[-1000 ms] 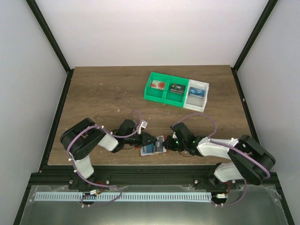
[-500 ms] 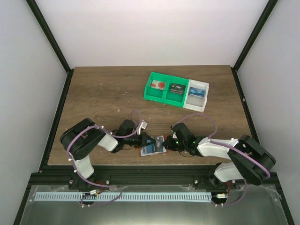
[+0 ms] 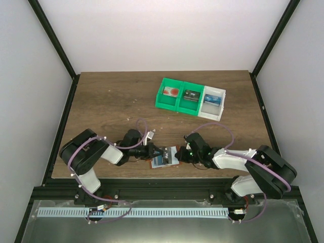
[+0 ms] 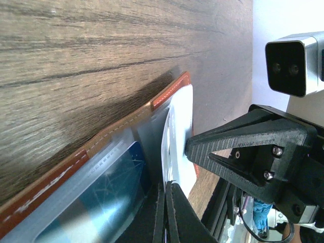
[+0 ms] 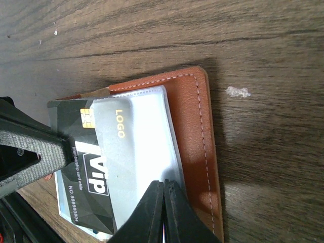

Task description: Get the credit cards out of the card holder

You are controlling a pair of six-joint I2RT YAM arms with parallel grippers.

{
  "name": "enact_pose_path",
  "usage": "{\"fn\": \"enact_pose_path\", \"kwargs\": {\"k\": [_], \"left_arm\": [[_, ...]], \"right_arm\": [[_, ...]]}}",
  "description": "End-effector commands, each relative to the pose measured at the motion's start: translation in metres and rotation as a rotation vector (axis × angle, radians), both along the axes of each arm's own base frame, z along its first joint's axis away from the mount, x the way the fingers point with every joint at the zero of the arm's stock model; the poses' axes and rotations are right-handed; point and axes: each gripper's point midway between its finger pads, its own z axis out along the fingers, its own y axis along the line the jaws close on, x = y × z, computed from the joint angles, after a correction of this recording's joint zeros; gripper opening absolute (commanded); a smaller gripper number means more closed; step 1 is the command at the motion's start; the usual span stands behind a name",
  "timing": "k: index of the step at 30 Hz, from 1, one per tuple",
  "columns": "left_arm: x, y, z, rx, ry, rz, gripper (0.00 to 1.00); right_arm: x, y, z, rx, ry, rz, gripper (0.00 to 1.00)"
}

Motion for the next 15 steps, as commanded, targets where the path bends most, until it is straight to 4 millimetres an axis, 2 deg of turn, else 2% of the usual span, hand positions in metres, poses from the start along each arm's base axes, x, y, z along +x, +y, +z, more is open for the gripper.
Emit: {"fn": "enact_pose_path", "kwargs": {"k": [1,15], "left_arm": [[-0.001,0.007,0.002,0.006,-0.020,0.006,0.00],[0.015,0.028,0.021,0.048,-0.105,0.142,0.00]], "right_arm": [[-0.021,-0.022,-0.029,-0.121,0.091,-0.002,0.04],[-0.018,-0.013,-0.016,-0.059,0.063,0.013,0.05]]}}
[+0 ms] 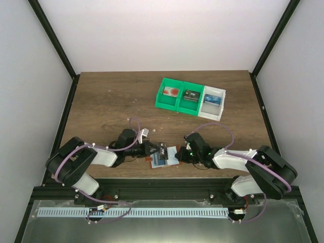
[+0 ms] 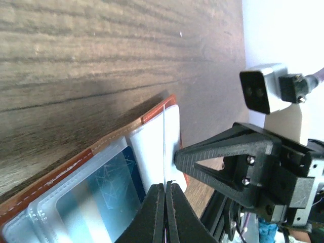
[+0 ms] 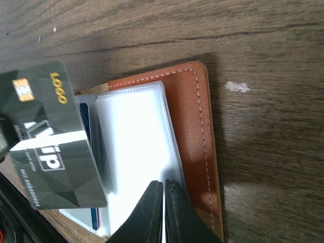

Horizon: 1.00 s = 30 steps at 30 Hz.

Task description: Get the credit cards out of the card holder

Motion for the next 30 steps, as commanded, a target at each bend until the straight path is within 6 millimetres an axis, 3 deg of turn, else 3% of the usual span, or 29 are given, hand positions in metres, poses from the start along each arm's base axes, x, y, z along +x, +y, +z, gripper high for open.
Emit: {"fn": "enact_pose_path", "kwargs": {"k": [1,8,15,22,30], "left_arm": [[0.010,0.014,0.003,0.046,-0.050,0.083,0.00],[0.019,0.028,0.029,0.027,-0.107,0.191,0.00],[0.017,0.023,0.075,-0.152,-0.123,0.211,0.00],[0.008,0.023,0.102,-0.298,-0.117,0.209,0.00],[0.002,0.025,0.113,-0.364,-0.116,0.209,0.00]], "right_arm": [[-0.016,-0.012,-0.014,-0.053,0.054,0.008,0.06],[-0.010,0.006,0.025,0.121,-0.017,0.006,0.08],[-0.009,0.028,0.083,0.394,-0.110,0.029,0.26],[-0.004,0.037,0.123,0.548,-0.163,0.029,0.39],[-0.003,0.054,0.130,0.582,-0.142,0.089,0.42]]}}
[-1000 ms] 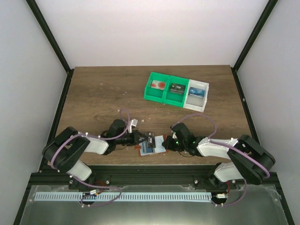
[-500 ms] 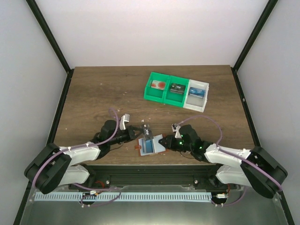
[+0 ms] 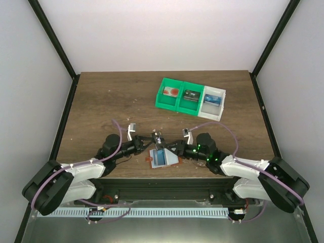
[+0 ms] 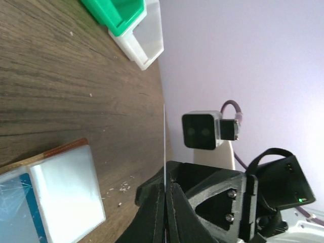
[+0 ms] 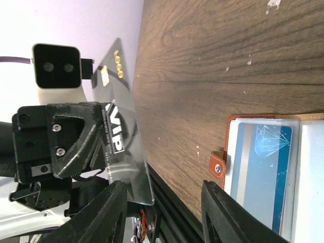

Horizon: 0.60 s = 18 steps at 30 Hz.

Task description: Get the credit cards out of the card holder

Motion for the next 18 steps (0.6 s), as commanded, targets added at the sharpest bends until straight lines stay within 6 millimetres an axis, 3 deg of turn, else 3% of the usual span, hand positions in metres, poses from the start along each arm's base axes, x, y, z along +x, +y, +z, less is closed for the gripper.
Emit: {"fn": "enact_pose_path", "kwargs": {"k": [1,12,15,18], "left_arm": [[-0.004,0.001,0.018,-0.076,-0.036,-0.008,0.00],[-0.018,0.001,0.016,-0.097,-0.037,-0.063,0.00],[-0.023,0.002,0.018,-0.110,-0.043,-0.076,0.02],[-0.028,0.002,0.022,-0.114,-0.061,-0.098,0.12]], "right_arm": [[-0.001,0.016,0.023,0.072,-0.034,0.064,0.40],[-0.013,0.014,0.029,0.072,-0.119,0.130,0.01],[-0.020,0.010,0.030,0.073,-0.139,0.150,0.01],[-0.028,0.005,0.033,0.064,-0.183,0.171,0.00]]}}
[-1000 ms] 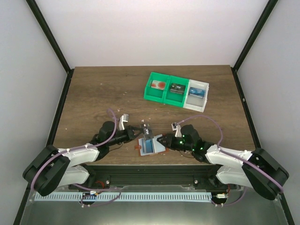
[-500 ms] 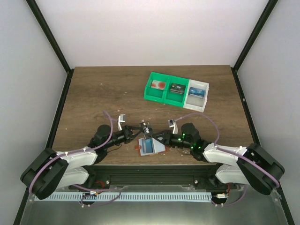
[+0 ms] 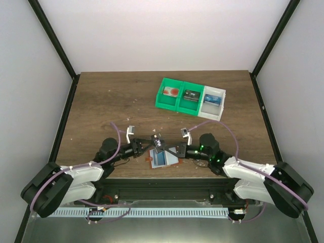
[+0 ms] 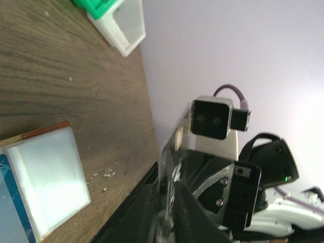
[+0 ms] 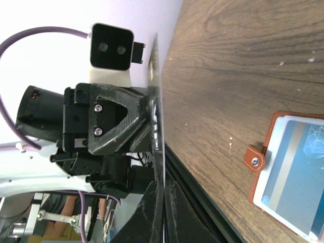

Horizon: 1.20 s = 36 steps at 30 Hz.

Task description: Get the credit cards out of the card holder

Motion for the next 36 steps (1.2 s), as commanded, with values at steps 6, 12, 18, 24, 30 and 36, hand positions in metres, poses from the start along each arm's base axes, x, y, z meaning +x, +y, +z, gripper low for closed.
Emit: {"fn": "enact_pose_path", "kwargs": {"k": [6,12,18,24,30,36], "left_arm": [[-0.026,-0.005,0.022,0.001,-0.136,-0.142,0.42],[-0.037,-0.010,0.027,0.041,-0.182,-0.231,0.44],[-0.054,-0.019,0.034,0.061,-0.245,-0.389,0.34],[-0.060,-0.020,0.029,0.104,-0.243,-0.445,0.04],[-0.051,-0.020,0.032,0.091,-0.222,-0.385,0.00],[-0.022,-0.016,0.040,0.041,-0.195,-0.201,0.00]], "right_arm": [[-0.033,-0.012,0.018,-0.045,-0.192,0.144,0.01],[-0.054,-0.012,0.033,-0.052,-0.256,0.276,0.01],[-0.062,-0.008,0.046,-0.026,-0.286,0.345,0.00],[-0.059,-0.007,0.047,-0.053,-0.297,0.344,0.00],[-0.043,-0.008,0.049,-0.034,-0.247,0.230,0.21],[-0.020,-0.008,0.040,0.049,-0.090,0.063,0.39]]}}
